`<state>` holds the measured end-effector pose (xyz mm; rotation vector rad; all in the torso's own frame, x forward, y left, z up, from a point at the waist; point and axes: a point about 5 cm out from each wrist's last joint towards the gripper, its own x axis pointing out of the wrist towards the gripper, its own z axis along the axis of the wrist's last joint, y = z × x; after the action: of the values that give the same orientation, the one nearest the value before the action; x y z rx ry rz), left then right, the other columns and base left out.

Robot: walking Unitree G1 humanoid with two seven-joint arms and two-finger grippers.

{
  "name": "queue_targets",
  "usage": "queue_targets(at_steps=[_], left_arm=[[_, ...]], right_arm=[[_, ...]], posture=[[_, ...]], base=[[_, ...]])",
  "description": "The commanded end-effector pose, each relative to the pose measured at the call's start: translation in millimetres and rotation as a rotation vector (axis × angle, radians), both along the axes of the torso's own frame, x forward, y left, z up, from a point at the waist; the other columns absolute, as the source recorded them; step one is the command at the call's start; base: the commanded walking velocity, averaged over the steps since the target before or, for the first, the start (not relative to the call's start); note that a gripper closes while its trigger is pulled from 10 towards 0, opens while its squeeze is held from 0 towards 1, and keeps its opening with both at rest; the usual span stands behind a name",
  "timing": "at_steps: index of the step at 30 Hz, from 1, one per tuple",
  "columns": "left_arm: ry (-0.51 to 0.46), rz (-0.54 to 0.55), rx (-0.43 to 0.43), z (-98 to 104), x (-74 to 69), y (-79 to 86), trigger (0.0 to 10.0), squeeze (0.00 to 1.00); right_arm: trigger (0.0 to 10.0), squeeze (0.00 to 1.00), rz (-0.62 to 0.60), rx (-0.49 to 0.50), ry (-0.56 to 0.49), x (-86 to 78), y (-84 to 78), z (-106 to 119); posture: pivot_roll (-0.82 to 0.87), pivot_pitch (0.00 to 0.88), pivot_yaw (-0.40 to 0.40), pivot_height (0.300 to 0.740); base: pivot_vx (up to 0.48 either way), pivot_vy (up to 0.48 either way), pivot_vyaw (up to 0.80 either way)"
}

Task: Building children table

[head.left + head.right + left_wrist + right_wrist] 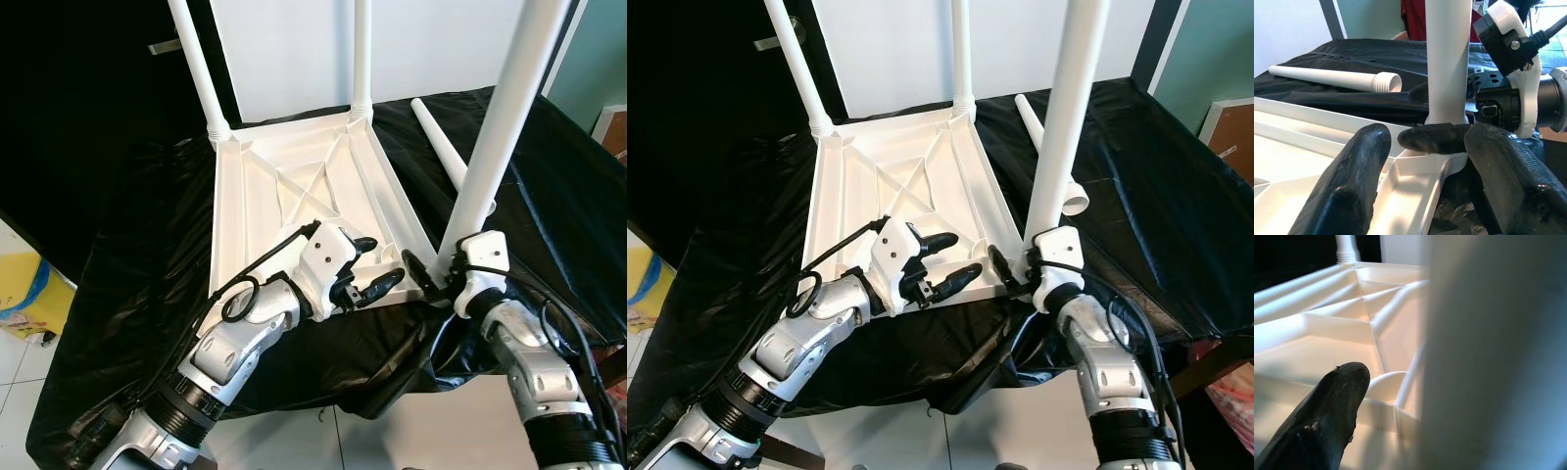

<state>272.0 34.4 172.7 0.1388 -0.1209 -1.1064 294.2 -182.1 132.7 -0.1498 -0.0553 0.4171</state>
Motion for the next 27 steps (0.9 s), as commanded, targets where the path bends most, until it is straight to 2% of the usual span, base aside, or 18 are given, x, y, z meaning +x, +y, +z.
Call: queue_targets(at_steps=[1,4,10,11,12,13,14,26,27], left_arm=[[0.009,-0.152,0.04,-3,-5.6,-1.4,10.0,0.0],[0.009,-0.152,0.04,-2,-5.5,-0.6,10.0,0.0],[0.006,-0.154,0.043,-1,-5.5,-0.6,10.0,0.0],[0.005,-0.154,0.043,-1,-5.4,-0.4,10.0,0.0],[0.005,-0.154,0.043,-1,-5.4,-0.4,10.0,0.0],[0.005,-0.153,0.044,-1,-5.4,0.7,10.0,0.0],[0.004,-0.152,0.045,-1,-5.3,1.0,10.0,0.0],[0.004,-0.154,0.048,-1,-6.0,1.5,10.0,0.0],[0.004,-0.156,0.048,0,-6.1,1.0,10.0,0.0]], right_arm=[[10.0,0.0,0.035,0.0,0.007,1.0,0.8,-1],[10.0,0.0,0.142,-0.059,0.007,7.4,-7.3,6],[10.0,0.0,0.218,-0.117,0.048,14.6,-11.1,3],[6.8,0.0,0.228,-0.132,0.052,15.4,-11.8,1],[6.8,0.0,0.228,-0.132,0.052,15.4,-11.8,1],[2.4,0.0,0.232,-0.134,0.061,16.4,-13.3,-1],[0.0,0.0,0.232,-0.131,0.063,16.5,-13.8,-2],[0.0,0.0,0.223,-0.129,0.095,12.8,-20.7,-12],[5.9,0.0,0.212,-0.127,0.097,12.3,-21.6,-14]], posture=[[-0.14,0.044,0.083,0.74],[-0.14,0.044,0.087,0.74],[-0.13,0.041,0.088,0.74],[-0.13,0.041,0.088,0.74],[-0.13,0.041,0.088,0.74],[-0.13,0.038,0.088,0.74],[-0.12,0.038,0.088,0.74],[-0.13,0.041,0.096,0.74],[-0.13,0.041,0.097,0.74]], base=[[0.0,0.0,0.0],[0.0,0.0,0.0],[0.0,0.0,0.0],[0.0,0.0,0.0],[0.0,0.0,0.0],[0.0,0.0,0.0],[0.0,0.0,0.0],[0.0,0.0,0.0],[0.0,0.0,0.0]])
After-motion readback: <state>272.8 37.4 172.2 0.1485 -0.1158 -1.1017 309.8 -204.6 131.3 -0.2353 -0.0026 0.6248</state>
